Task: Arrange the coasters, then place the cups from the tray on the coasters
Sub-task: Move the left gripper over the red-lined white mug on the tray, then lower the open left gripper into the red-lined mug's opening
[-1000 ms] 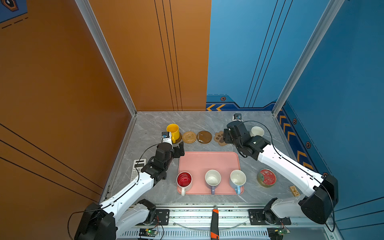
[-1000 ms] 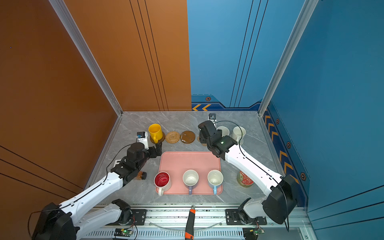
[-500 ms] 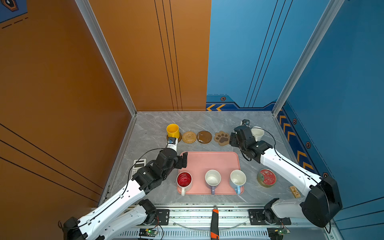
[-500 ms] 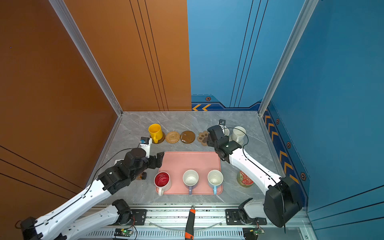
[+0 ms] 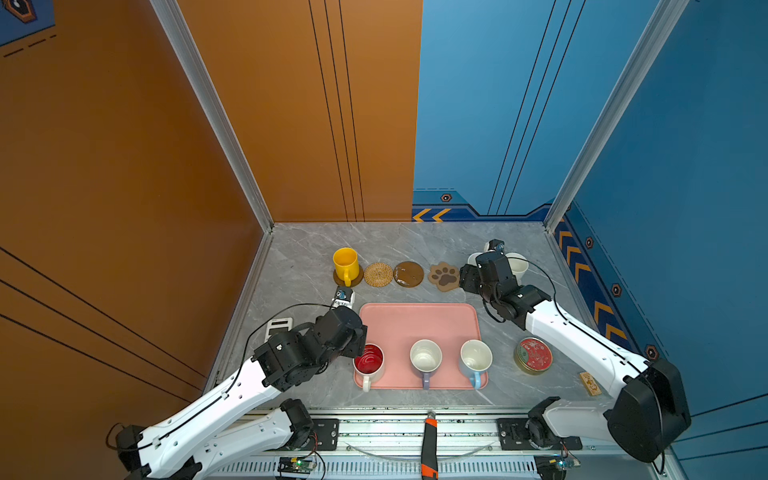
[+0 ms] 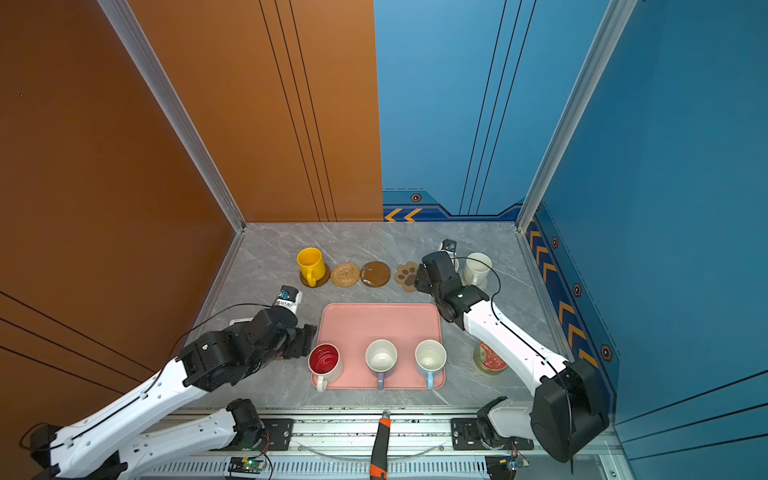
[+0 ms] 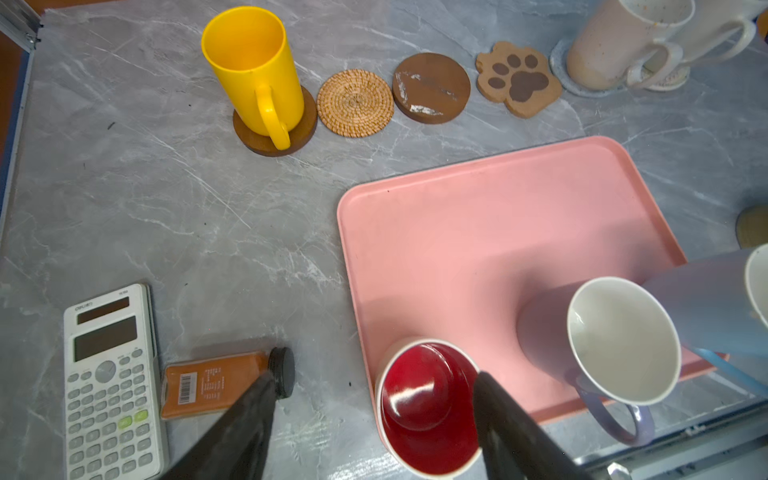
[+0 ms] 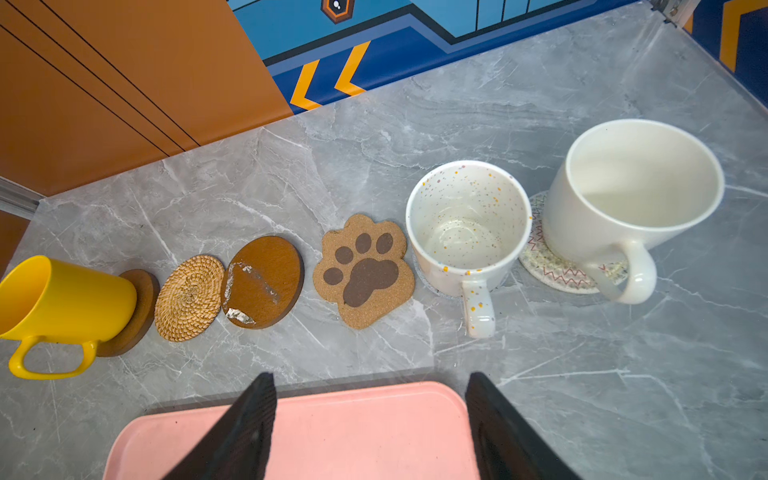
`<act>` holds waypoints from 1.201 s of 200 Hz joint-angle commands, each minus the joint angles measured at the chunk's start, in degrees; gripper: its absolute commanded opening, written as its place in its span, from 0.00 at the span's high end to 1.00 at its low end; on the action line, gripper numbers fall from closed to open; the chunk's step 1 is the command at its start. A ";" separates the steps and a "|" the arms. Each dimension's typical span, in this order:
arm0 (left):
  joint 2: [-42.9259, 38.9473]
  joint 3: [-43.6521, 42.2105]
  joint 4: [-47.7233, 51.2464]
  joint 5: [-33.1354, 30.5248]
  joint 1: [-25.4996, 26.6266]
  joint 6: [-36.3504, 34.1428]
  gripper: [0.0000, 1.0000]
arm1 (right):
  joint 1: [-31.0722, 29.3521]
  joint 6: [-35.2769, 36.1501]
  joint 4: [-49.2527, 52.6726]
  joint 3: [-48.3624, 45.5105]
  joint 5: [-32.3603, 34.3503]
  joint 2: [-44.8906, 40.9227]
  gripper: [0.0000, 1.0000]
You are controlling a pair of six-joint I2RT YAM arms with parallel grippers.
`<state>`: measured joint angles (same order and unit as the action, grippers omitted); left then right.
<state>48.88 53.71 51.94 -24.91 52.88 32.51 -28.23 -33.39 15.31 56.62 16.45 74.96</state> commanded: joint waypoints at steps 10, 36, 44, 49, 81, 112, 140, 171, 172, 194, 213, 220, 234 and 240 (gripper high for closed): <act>0.77 1.70 10.07 -1.49 4.24 6.62 0.28 | 0.54 -0.84 -1.97 -1.27 -0.63 -2.39 0.29; 1.65 1.32 13.17 0.45 6.66 9.93 0.30 | 0.98 -0.95 -1.97 -1.76 -0.89 -2.71 0.29; 1.84 1.09 13.56 1.26 7.57 10.79 0.31 | 1.06 -0.92 -2.05 -1.85 -0.96 -2.81 0.29; 1.84 0.83 13.78 1.57 8.16 11.30 0.31 | 1.15 -1.04 -2.11 -1.86 -1.08 -2.89 0.29; 1.56 -1.13 13.89 3.31 11.97 15.32 0.32 | 1.33 -1.15 -2.37 -2.13 -1.47 -2.98 0.29; 1.18 -3.44 14.01 5.02 15.18 19.11 0.35 | 1.42 -1.36 -2.58 -2.22 -2.08 -2.94 0.29; 1.45 -5.16 13.94 4.34 18.36 23.15 0.35 | 1.42 -1.55 -2.93 -2.33 -2.49 -2.80 0.29; 2.65 -6.63 13.83 2.63 22.04 27.73 0.36 | 1.51 -1.77 -3.18 -2.47 -3.00 -2.58 0.29; 2.72 -6.75 13.77 2.52 22.20 27.93 0.36 | 1.51 -1.81 -3.18 -2.47 -3.00 -2.56 0.29; 3.82 -7.80 13.71 0.97 24.64 31.55 0.37 | 1.51 -2.03 -3.53 -2.57 -3.31 -2.38 0.29; 4.90 -8.60 13.23 -0.36 25.92 33.76 0.37 | 1.51 -2.21 -3.87 -2.57 -3.76 -2.11 0.29; 5.21 -8.98 12.46 -0.58 26.17 34.10 0.38 | 1.50 -2.29 -4.06 -2.65 -3.93 -2.03 0.29; 5.68 -10.13 9.58 -0.71 26.44 34.07 0.39 | 1.47 -2.52 -4.38 -2.53 -4.30 -1.77 0.29; 5.77 -10.71 8.18 -0.61 26.40 33.94 0.39 | 1.50 -2.60 -4.44 -2.57 -4.43 -1.69 0.29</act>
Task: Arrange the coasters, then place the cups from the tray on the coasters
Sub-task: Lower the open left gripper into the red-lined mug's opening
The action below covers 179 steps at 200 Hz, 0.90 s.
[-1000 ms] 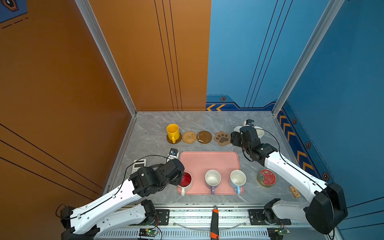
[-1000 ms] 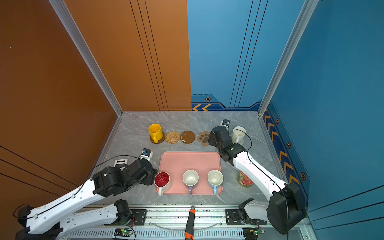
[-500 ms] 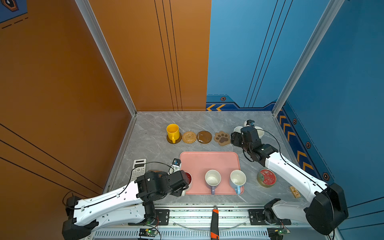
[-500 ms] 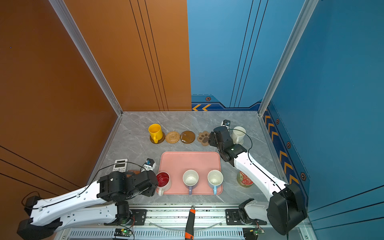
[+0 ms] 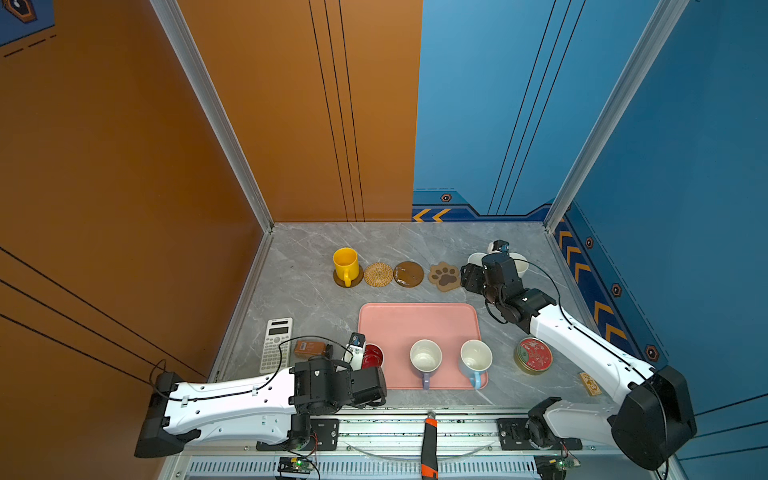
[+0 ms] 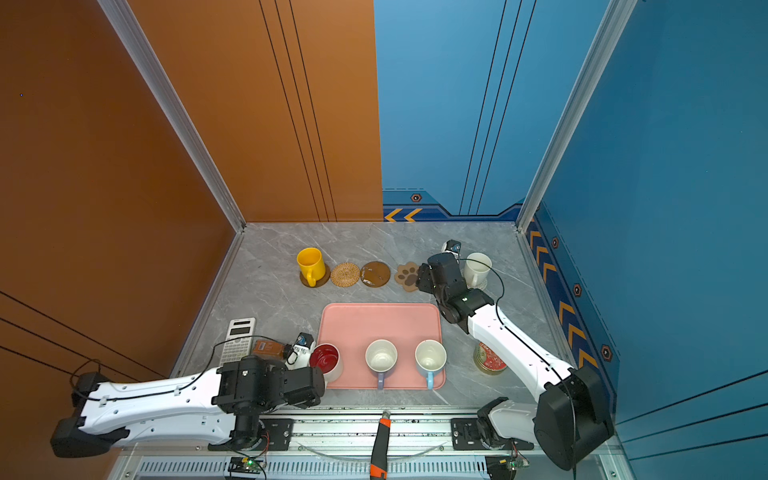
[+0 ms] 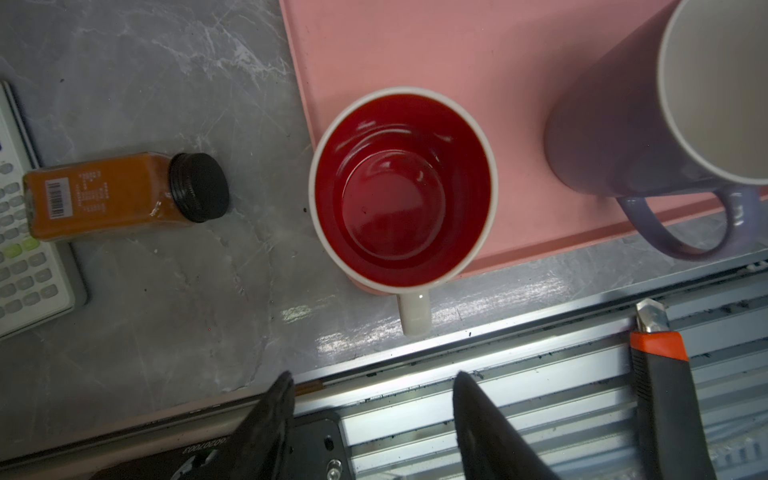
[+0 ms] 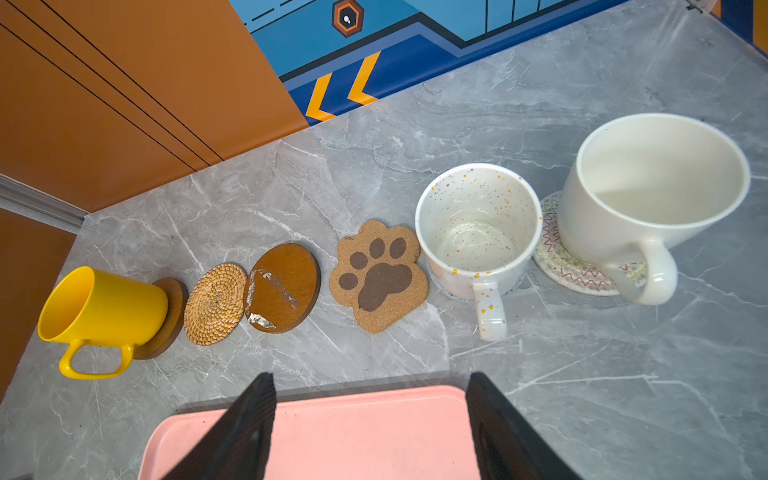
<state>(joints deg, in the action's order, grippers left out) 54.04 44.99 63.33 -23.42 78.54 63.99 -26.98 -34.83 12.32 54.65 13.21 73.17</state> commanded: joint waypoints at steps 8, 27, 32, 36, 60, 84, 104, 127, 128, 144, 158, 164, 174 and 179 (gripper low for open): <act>0.84 -2.71 -4.84 -2.11 0.78 2.46 0.39 | 0.18 -1.19 -1.62 -0.60 -1.47 0.22 0.29; 1.15 -3.88 -6.72 -1.91 0.73 2.74 0.40 | 0.17 -1.29 -1.59 -0.51 -1.62 0.42 0.29; 1.16 -4.17 -6.75 -2.02 0.73 3.09 0.40 | 0.18 -1.24 -1.64 -0.51 -1.61 0.43 0.29; 1.15 -4.40 -6.81 -2.10 0.75 3.20 0.40 | 0.18 -1.25 -1.60 -0.52 -1.66 0.44 0.29; 0.67 -6.60 -8.34 -3.22 0.73 5.28 0.41 | 0.18 -1.45 -1.77 -0.51 -1.61 0.61 0.29; -0.23 -9.78 -14.28 -2.82 0.74 5.65 0.42 | 0.18 -1.56 -2.19 -0.51 -1.79 1.07 0.29; -0.18 -11.06 -16.33 -3.42 0.75 5.91 0.43 | 0.13 -1.67 -2.22 -0.34 -2.27 1.57 0.29; 0.27 -11.50 -16.31 -4.24 0.78 6.19 0.45 | 0.09 -1.84 -2.50 -0.25 -2.51 1.97 0.29; 0.27 -11.50 -16.31 -4.34 0.71 6.26 0.45 | 0.09 -1.83 -2.48 -0.29 -2.54 2.02 0.29; 0.69 -11.76 -16.60 -4.83 0.61 6.35 0.46 | 0.09 -1.90 -2.66 -0.22 -2.66 2.24 0.29; 1.29 -11.93 -17.17 -4.71 0.17 5.88 0.46 | 0.09 -1.97 -2.65 -0.16 -2.78 2.47 0.29; 1.54 -11.97 -17.38 -4.41 -0.01 5.57 0.46 | 0.04 -1.97 -2.65 -0.16 -2.81 2.58 0.29; 2.09 -11.96 -17.31 -3.97 -0.42 5.16 0.47 | 0.03 -1.91 -2.65 -0.07 -2.84 2.64 0.29; 2.30 -11.97 -17.30 -3.85 -0.66 5.08 0.47 | 0.00 -1.95 -2.67 -0.08 -2.85 2.64 0.29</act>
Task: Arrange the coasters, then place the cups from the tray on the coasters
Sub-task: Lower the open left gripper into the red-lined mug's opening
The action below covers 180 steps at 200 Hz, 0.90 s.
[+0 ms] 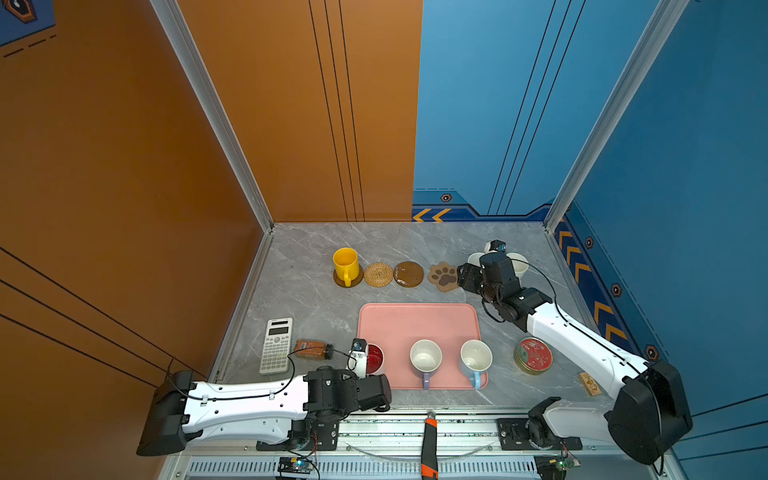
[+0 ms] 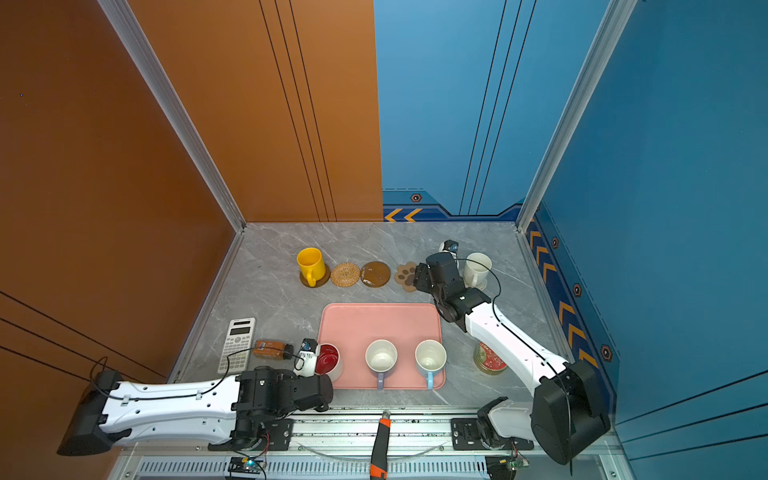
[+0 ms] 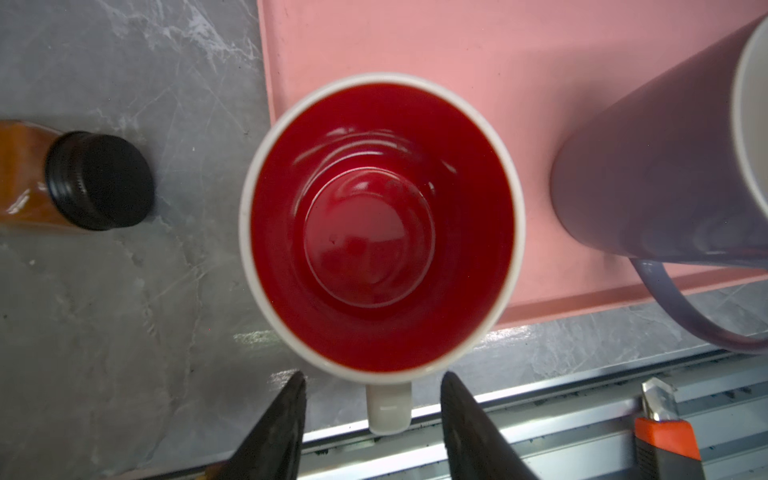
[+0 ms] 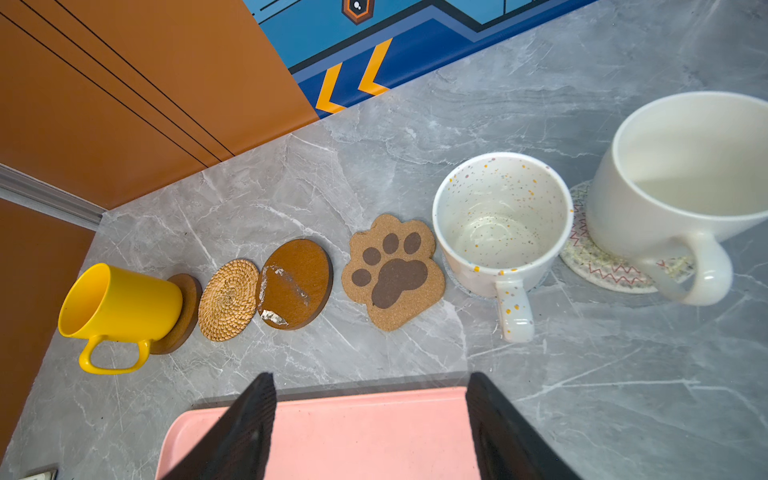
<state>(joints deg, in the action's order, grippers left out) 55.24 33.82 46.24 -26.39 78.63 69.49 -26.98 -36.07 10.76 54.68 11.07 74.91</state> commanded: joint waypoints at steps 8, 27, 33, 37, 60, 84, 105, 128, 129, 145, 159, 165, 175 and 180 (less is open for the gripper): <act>1.55 -0.93 -0.19 -0.53 -1.09 -0.66 0.47 | 0.00 -0.74 -1.20 -0.09 -0.74 0.97 0.29; 2.19 -0.97 -0.25 -0.54 -2.17 -1.06 0.49 | 0.00 -0.70 -1.24 -0.10 -0.70 1.16 0.29; 2.31 -1.00 -0.26 -0.59 -2.58 -1.16 0.50 | 0.00 -0.75 -1.28 -0.10 -0.70 1.24 0.29; 2.39 -0.88 -0.25 -0.74 -2.83 -1.35 0.50 | 0.00 -0.75 -1.29 -0.01 -0.77 1.24 0.29; 2.52 -0.86 -0.27 -0.12 -4.65 -2.80 0.54 | 0.00 -0.73 -1.10 0.29 -1.10 1.72 0.29; 2.67 -0.82 -0.53 1.01 -6.05 -4.49 0.55 | 0.00 -0.73 -1.01 0.37 -1.05 1.88 0.29; 2.74 -0.83 -1.44 1.62 -6.96 -5.89 0.57 | 0.00 -0.69 -1.01 0.28 -1.07 1.89 0.29; 3.32 -1.02 -2.84 2.20 -7.71 -7.23 0.57 | 0.00 -0.66 -0.96 0.34 -1.05 1.89 0.29; 3.35 -0.98 -2.96 2.25 -7.79 -7.34 0.57 | 0.00 -0.71 -0.98 0.30 -1.09 1.90 0.29; 4.44 -1.09 -4.44 3.36 -8.38 -8.57 0.57 | 0.05 -0.63 -0.92 0.37 -1.05 1.92 0.29; 5.92 -0.87 -5.43 4.43 -8.92 -9.33 0.58 | 0.09 -0.66 -0.92 0.34 -1.03 1.94 0.29; 6.69 -0.71 -5.46 4.74 -9.19 -9.55 0.58 | 0.09 -0.64 -0.94 0.39 -1.04 2.00 0.29; 8.02 -0.20 -5.50 5.21 -9.59 -10.20 0.58 | 0.09 -0.66 -0.94 0.34 -1.05 2.03 0.29; 8.76 0.04 -5.46 5.48 -9.86 -10.54 0.58 | 0.09 -0.66 -0.92 0.34 -1.05 2.01 0.29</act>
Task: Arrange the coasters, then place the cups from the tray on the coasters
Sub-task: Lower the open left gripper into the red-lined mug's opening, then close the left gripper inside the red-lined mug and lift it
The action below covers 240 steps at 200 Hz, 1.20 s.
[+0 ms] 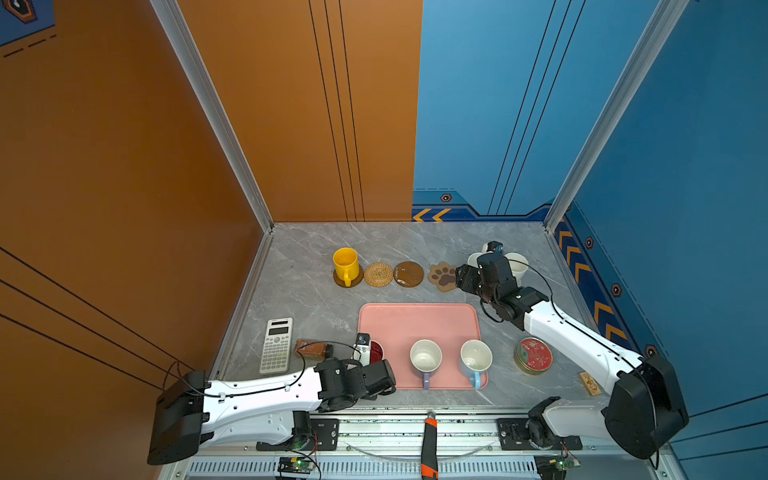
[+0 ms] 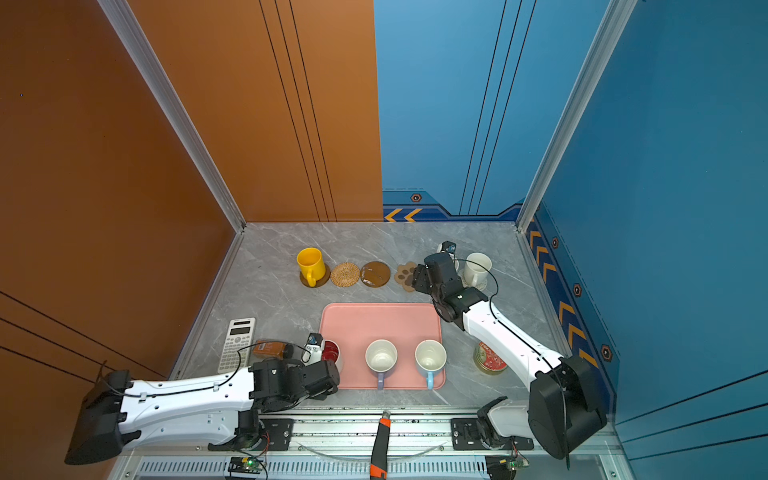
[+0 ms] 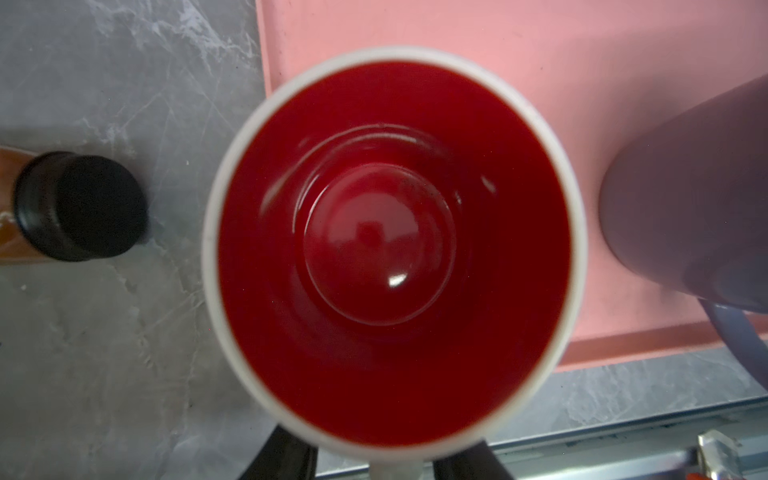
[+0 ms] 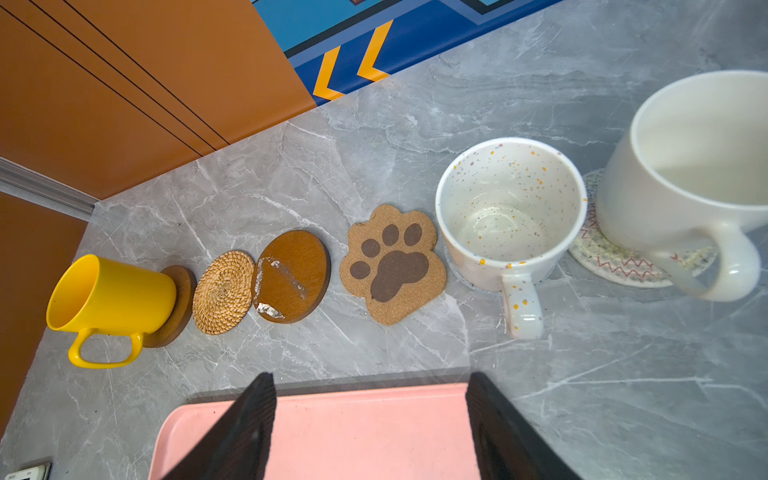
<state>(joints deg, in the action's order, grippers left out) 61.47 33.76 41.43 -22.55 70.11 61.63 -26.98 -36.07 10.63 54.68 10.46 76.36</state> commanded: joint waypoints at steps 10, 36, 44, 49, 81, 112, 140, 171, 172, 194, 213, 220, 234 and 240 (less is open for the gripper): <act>3.94 0.63 -0.65 1.98 -1.72 -3.00 0.58 | 0.09 -0.63 -0.79 0.34 -0.43 0.58 0.29; 7.45 2.04 -0.65 2.53 -2.52 -3.92 0.60 | 0.14 -0.59 -0.70 0.35 -0.35 0.49 0.29; 8.42 2.49 -0.67 2.59 -2.64 -4.08 0.60 | 0.18 -0.59 -0.71 0.27 -0.35 0.48 0.29; 8.99 2.76 -0.73 2.59 -2.63 -4.15 0.60 | 0.18 -0.59 -0.76 0.32 -0.36 0.48 0.29; 11.30 3.99 -1.23 2.78 -2.85 -4.60 0.61 | 0.26 -0.57 -0.65 0.26 -0.40 0.42 0.29; 11.44 3.87 -1.77 2.76 -3.03 -4.64 0.66 | 0.35 -0.53 -0.64 0.26 -0.44 0.51 0.29; 11.34 3.64 -1.88 2.85 -3.45 -4.58 0.67 | 0.44 -0.56 -0.70 0.26 -0.53 0.62 0.29; 11.07 3.36 -2.62 3.04 -3.83 -4.84 0.87 | 0.44 -0.48 -0.70 0.30 -0.53 0.87 0.29; 11.05 3.35 -2.65 3.03 -3.84 -4.85 0.88 | 0.44 -0.49 -0.70 0.32 -0.53 0.84 0.29; 10.80 3.33 -2.68 3.15 -4.09 -5.07 1.00 | 0.53 -0.50 -0.77 0.48 -0.77 0.93 0.29; 10.56 3.38 -2.70 3.23 -4.20 -5.29 1.00 | 0.52 -0.49 -0.75 0.45 -0.78 1.07 0.29; 10.36 3.45 -2.70 3.18 -4.27 -5.35 1.00 | 0.53 -0.42 -0.75 0.43 -0.72 1.03 0.29; 9.70 3.58 -2.69 2.57 -4.26 -5.33 1.00 | 0.53 -0.49 -0.75 0.43 -0.77 0.99 0.29; 9.26 3.64 -2.67 2.16 -4.28 -5.21 1.00 | 0.53 -0.49 -0.75 0.48 -0.75 0.94 0.29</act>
<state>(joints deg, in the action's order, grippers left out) 72.38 36.47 38.30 -19.42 66.48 57.12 -26.87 -36.07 10.63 54.68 10.24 76.90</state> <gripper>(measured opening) 0.166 0.710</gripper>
